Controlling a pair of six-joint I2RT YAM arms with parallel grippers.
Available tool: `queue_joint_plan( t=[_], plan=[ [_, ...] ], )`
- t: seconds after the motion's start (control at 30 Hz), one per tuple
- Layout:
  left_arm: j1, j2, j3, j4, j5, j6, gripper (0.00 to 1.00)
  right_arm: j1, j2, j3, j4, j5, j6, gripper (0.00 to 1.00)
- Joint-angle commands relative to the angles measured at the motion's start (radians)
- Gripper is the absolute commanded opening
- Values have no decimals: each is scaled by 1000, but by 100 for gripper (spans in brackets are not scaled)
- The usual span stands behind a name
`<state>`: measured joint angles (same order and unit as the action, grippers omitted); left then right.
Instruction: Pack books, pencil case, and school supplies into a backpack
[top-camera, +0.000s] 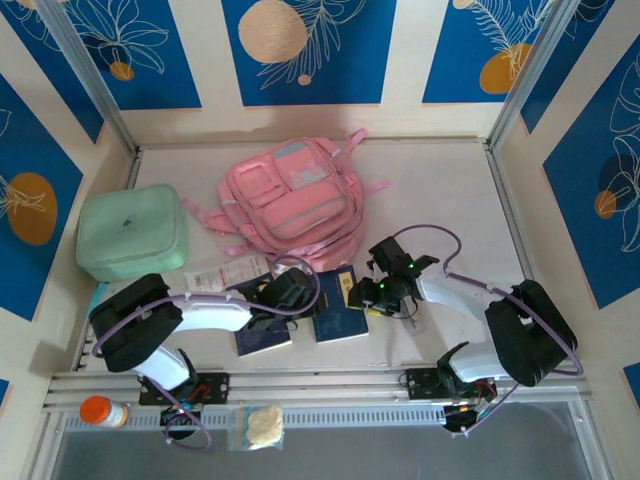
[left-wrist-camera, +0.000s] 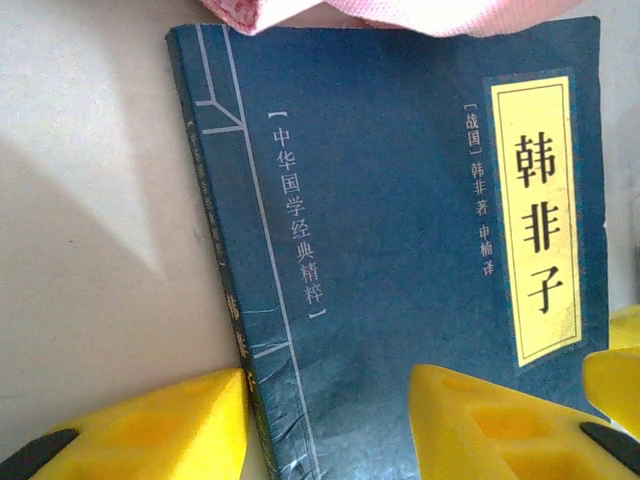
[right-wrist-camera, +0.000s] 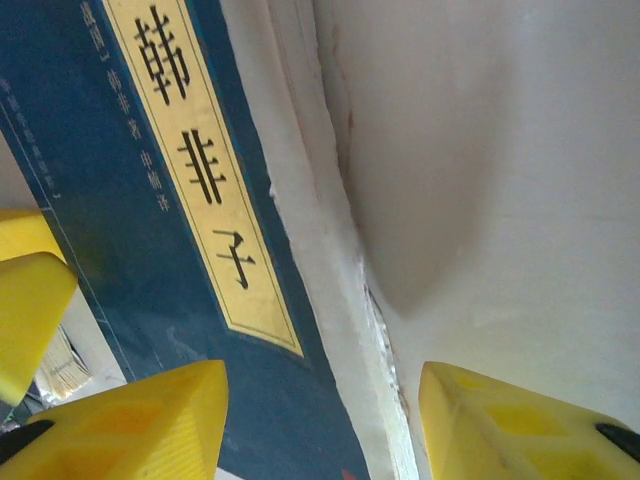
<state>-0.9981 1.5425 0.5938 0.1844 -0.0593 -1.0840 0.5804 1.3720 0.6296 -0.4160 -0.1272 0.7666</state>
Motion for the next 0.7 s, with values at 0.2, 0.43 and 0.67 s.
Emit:
queue_joint_plan(
  t=[0.2, 0.43, 0.67],
  plan=[
    [-14, 73, 22, 45, 36, 1, 43, 40, 25, 7, 34, -57, -4, 53],
    [-17, 86, 29, 14, 22, 19, 43, 47, -45, 36, -43, -35, -25, 52],
    [-19, 110, 40, 2, 20, 22, 42, 47, -91, 64, -84, -69, -58, 47]
  ],
)
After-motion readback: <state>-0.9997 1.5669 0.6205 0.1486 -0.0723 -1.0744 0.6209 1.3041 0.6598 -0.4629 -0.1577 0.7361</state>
